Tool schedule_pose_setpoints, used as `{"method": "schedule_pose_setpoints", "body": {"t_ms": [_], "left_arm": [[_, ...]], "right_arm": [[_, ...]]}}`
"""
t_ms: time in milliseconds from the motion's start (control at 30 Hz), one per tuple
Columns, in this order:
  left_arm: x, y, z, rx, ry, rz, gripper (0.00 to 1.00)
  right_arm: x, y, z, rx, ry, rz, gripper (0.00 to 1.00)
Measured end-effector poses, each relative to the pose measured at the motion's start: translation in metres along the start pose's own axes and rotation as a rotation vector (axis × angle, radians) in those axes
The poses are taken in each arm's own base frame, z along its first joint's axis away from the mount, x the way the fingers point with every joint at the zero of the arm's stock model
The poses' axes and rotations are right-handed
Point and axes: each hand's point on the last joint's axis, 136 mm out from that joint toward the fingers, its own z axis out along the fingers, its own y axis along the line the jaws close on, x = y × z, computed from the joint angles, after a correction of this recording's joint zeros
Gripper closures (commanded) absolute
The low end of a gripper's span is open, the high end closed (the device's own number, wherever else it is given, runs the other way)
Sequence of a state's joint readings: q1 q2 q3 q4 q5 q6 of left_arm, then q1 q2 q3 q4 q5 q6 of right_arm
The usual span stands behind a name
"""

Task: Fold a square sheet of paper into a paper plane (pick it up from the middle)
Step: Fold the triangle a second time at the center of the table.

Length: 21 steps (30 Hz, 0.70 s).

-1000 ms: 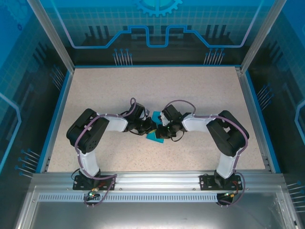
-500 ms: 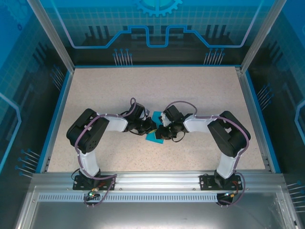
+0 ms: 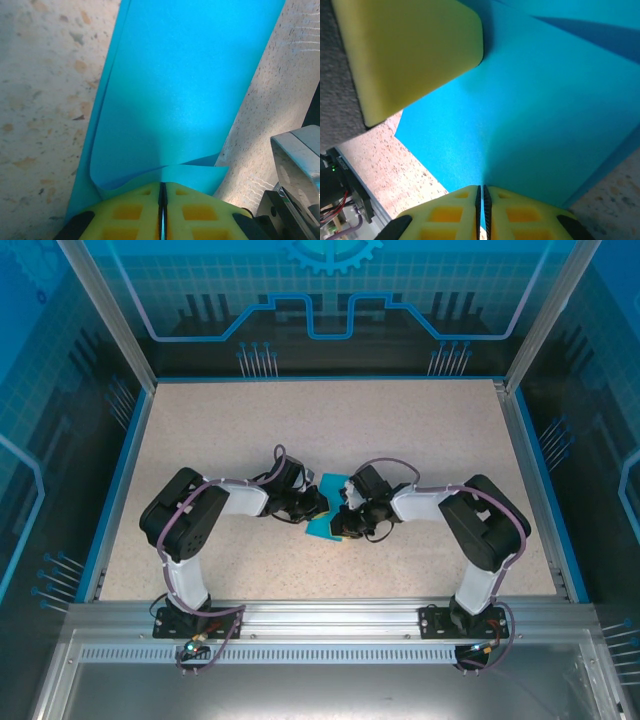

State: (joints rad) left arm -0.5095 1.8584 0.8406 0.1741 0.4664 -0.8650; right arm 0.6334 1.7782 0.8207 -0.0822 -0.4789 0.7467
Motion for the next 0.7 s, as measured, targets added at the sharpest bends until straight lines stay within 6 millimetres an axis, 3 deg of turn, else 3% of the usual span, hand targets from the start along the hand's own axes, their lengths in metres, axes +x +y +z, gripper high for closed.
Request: {"method": "schedule_pose_setpoints", "body": {"t_ms": [700], "left_arm": [[0.000, 0.000, 0.000, 0.003, 0.002, 0.001, 0.88]], "right_arm": [[0.011, -0.004, -0.003, -0.022, 0.003, 0.037, 0.87]]}}
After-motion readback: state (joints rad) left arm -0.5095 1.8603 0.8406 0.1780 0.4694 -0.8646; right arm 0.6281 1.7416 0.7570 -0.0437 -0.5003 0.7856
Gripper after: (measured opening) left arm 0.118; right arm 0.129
